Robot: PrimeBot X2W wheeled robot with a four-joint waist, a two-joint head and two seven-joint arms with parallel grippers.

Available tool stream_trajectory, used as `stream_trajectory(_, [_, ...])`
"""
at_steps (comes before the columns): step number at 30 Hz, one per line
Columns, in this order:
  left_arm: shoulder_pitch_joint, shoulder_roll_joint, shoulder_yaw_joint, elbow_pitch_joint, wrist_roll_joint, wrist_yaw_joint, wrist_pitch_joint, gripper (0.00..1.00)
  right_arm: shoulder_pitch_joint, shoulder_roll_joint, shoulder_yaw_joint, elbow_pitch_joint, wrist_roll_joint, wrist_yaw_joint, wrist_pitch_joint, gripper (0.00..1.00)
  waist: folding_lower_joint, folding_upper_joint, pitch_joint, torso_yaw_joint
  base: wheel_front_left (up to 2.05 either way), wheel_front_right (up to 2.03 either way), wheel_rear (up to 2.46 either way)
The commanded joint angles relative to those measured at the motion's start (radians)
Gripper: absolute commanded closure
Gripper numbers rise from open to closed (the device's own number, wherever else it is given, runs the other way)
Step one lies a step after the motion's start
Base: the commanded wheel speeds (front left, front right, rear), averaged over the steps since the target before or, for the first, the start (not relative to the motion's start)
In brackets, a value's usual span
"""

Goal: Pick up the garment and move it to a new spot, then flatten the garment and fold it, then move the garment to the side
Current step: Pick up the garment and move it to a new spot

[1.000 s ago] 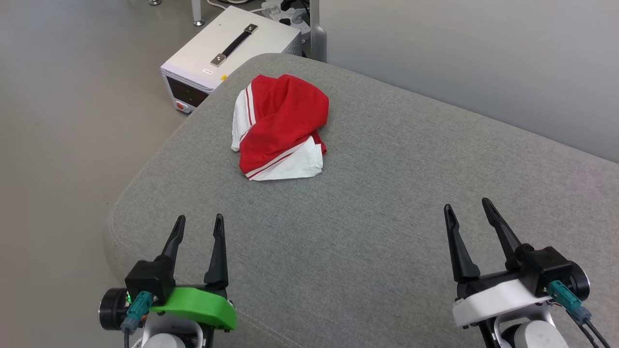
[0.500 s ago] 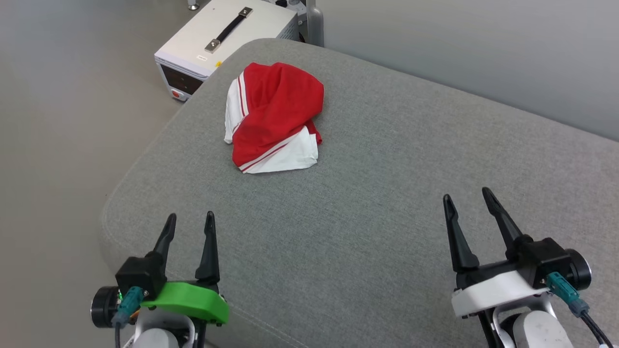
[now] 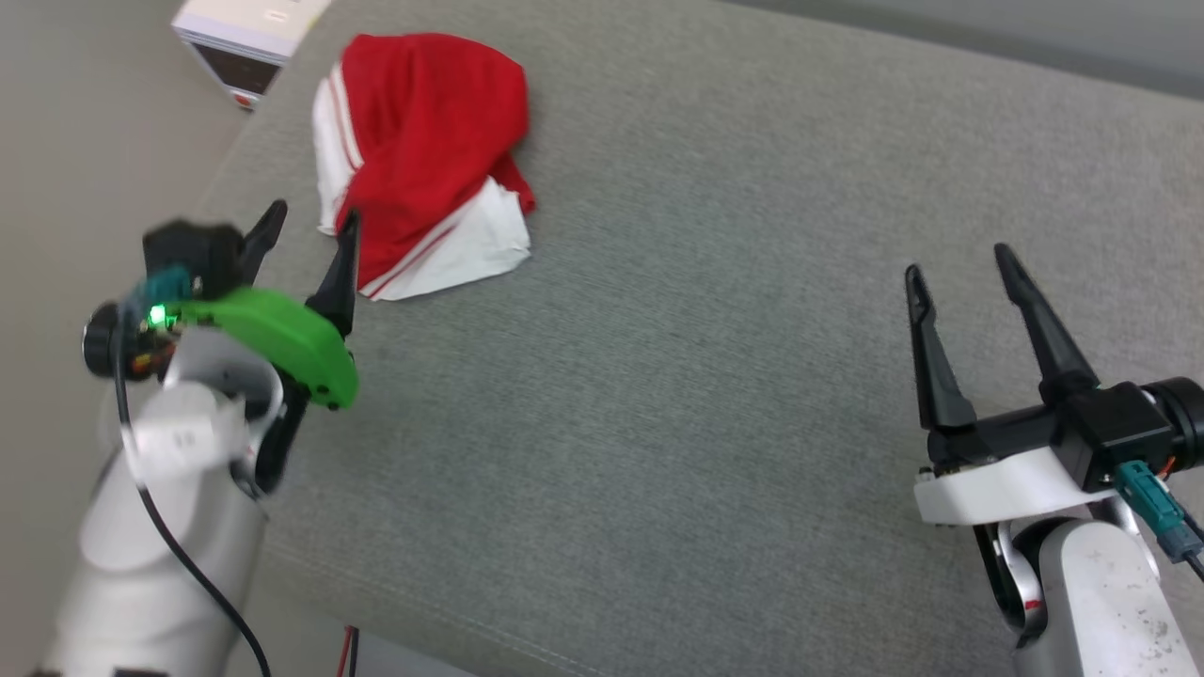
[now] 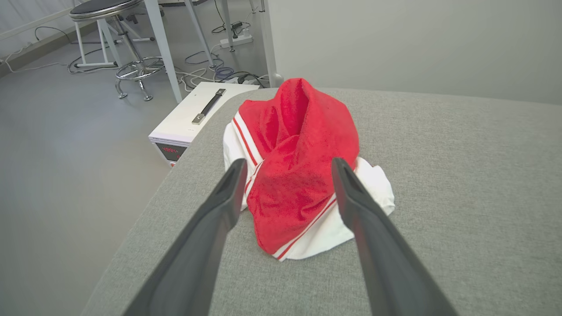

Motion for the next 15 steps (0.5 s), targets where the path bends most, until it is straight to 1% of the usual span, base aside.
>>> stream_trajectory(1, [-0.05,0.034,-0.042,0.017,-0.05,-0.003,0.062,0.0,-0.02,-0.005,0.0,-0.013,-0.005,-0.001,-0.006,0.0,0.0,0.0,0.105,-0.097,0.0,0.0,0.0])
stream_trajectory(5, [-0.162,0.136,-0.145,0.059,-0.212,-0.003,0.254,0.0,-0.046,-0.009,0.015,-0.034,-0.01,-0.001,-0.006,0.0,0.0,0.0,0.154,-0.141,0.0,0.0,0.0])
stream_trajectory(7, [-0.204,0.182,-0.191,0.079,-0.272,-0.003,0.334,0.0,-0.056,-0.009,0.023,-0.041,-0.012,-0.001,-0.006,0.0,0.0,0.0,0.176,-0.161,0.0,0.0,0.0])
stream_trajectory(9, [-0.234,0.21,-0.227,0.096,-0.319,-0.003,0.405,0.0,-0.061,-0.007,0.027,-0.048,-0.015,-0.001,-0.006,0.0,0.0,0.0,0.194,-0.178,0.0,0.0,0.0])
stream_trajectory(11, [-0.262,0.232,-0.248,0.112,-0.356,-0.003,0.442,0.0,-0.066,-0.005,0.03,-0.052,-0.016,-0.001,-0.006,0.0,0.0,0.0,0.212,-0.194,0.0,0.0,0.0])
stream_trajectory(15, [-0.301,0.267,-0.291,0.163,-0.379,-0.004,0.451,0.0,-0.072,-0.004,0.038,-0.051,-0.018,-0.001,-0.006,0.0,0.0,0.0,0.236,-0.22,0.0,0.0,0.0])
